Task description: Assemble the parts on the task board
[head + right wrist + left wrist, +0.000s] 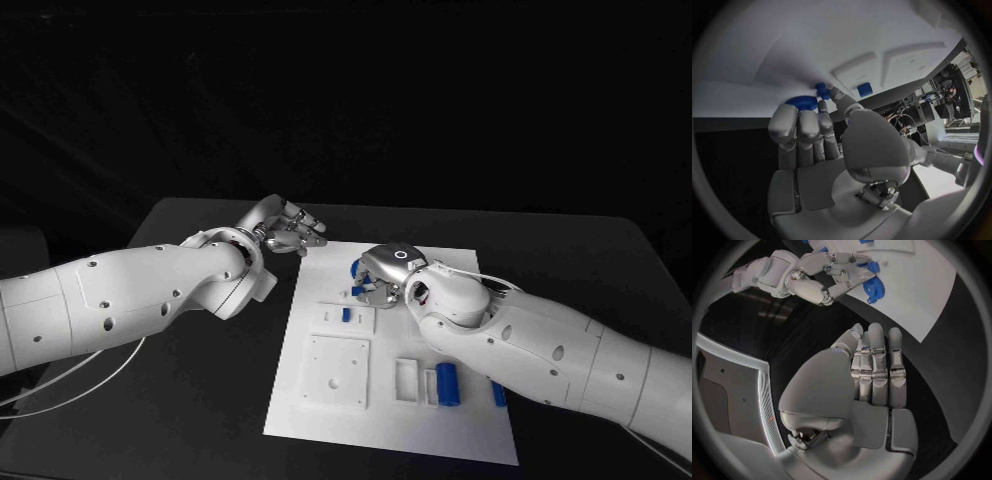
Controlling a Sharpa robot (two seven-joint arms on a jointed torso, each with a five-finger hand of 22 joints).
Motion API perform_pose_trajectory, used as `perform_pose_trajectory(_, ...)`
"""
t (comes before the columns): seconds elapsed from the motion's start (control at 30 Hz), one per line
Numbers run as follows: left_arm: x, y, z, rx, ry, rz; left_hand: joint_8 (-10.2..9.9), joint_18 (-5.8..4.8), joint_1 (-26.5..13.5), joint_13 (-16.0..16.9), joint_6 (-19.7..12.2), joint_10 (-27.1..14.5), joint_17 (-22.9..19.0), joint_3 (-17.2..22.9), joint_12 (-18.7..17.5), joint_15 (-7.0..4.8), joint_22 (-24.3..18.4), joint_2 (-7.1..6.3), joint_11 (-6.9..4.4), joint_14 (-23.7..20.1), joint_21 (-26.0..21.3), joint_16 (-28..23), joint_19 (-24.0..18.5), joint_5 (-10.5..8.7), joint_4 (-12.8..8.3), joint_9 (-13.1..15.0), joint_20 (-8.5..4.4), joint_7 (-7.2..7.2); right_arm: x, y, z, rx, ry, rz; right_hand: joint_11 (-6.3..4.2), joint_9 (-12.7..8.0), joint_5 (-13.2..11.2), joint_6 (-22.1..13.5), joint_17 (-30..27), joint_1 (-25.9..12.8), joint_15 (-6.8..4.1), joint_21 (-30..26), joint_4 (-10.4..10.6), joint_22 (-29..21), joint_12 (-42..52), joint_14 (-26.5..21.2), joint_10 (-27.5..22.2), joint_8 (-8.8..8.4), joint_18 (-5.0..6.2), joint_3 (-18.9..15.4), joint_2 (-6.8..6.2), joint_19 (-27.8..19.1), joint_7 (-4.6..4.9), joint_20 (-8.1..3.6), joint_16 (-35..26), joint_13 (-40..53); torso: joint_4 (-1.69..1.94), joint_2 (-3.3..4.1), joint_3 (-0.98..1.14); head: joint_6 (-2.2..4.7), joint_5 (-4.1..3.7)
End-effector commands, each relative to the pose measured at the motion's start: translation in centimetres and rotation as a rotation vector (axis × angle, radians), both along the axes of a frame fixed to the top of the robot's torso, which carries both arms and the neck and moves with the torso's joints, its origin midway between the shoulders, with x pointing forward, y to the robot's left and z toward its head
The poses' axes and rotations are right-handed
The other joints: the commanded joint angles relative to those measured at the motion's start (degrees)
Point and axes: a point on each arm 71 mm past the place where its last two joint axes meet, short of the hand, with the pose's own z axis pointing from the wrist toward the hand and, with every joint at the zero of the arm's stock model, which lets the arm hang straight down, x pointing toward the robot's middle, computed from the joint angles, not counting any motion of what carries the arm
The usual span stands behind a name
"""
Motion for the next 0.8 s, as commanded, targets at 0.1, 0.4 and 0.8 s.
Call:
perform_pose_trajectory(0.1,0.0,-0.2,0.2,-0.007,-0.003,-0.007,-0.22,0.48,-0.05,-0.07,-0.21,-0.31,0.09,-0.17,-0.14,0.25,-0.06,0.21,0.03,0.1,-0.28,-0.19,0.21,0.07,-0.15,-0.07,0.28,0.06,-0.2,-0.3,-1.7,-0.059,0.049,-0.006,0.13,-0.09,0.0,-0.13,-0.06,-0.08,-0.1,-0.31,-0.1,6.93,-0.25,0.18,-0.29,-0.25,-0.72,0.23,-0.76,0.98,0.15,-0.14,-0.44,-0.08,0.03,0.0,-0.01,-0.07,-0.09)
perform_pose_trajectory(0.4,0.0,-0.1,0.2,-0.007,-0.001,-0.004,-0.22,0.51,-0.1,-0.08,-0.46,-0.47,0.13,-0.19,-0.15,0.29,-0.12,0.2,0.11,0.09,-0.29,-0.27,0.21,0.09,-0.03,-0.07,0.31,0.13,-0.4,-0.3,-2.2,-0.079,0.069,-0.005,0.41,-0.13,1.45,-2.01,-0.2,-1.11,0.13,-0.78,0.42,6.84,-0.62,-0.04,-0.7,-0.24,-0.51,-0.44,-1.17,0.85,0.62,0.05,-0.72,-0.39,-0.01,0.06,-0.07,-0.1,-0.15)
perform_pose_trajectory(0.8,0.0,0.0,0.2,-0.007,0.0,0.002,-0.21,0.53,-0.07,-0.08,-0.62,-0.56,0.15,-0.17,-0.14,0.31,-0.17,0.19,0.15,0.08,-0.29,-0.32,0.21,0.09,0.01,-0.07,0.34,0.17,-0.4,-0.6,-2.6,-0.099,0.086,-0.009,0.62,-0.14,7.55,-3.7,-0.36,-2.73,0.31,-1.49,0.28,6.71,-1.24,-0.3,-1.42,-0.24,-0.06,1.35,-1.55,0.73,1.08,0.36,-0.95,-1.07,-0.05,0.04,-0.08,-0.28,-0.24)
